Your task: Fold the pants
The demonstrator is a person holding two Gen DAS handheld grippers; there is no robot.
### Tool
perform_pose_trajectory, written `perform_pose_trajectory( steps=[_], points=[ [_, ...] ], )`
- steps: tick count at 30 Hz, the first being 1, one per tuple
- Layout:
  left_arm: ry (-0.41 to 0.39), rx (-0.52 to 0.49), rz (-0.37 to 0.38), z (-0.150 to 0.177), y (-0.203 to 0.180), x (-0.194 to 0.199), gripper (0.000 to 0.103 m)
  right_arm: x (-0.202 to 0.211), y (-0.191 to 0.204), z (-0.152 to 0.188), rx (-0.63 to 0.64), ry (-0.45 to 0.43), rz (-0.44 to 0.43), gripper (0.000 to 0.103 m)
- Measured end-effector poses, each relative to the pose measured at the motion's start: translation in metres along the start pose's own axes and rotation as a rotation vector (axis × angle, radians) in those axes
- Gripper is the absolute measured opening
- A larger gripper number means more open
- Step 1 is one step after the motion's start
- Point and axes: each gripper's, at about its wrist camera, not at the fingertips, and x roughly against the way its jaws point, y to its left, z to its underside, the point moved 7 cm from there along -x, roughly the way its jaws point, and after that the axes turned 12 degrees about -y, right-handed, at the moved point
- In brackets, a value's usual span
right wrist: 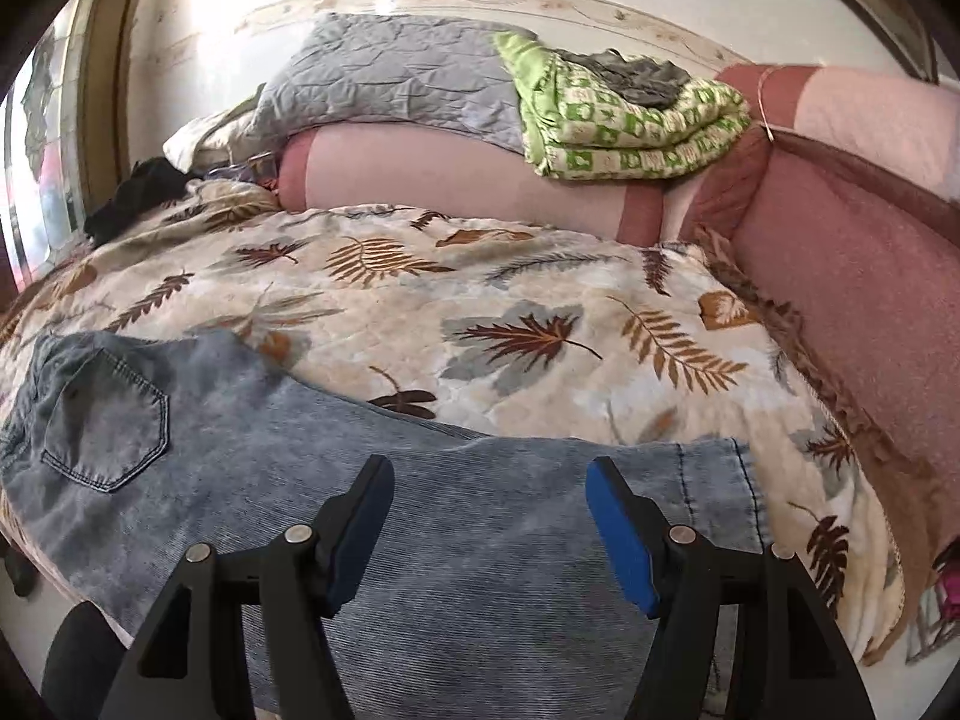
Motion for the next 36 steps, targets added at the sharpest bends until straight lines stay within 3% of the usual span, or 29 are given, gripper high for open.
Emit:
perform_pose_trajectory(
  steps=[36],
  points=[
    [0.030,0.061,-0.112,0.025,0.071,-0.018,0.091,-0.021,0.065,0.003,0.119,0.027,-0.052,0.070]
  ],
)
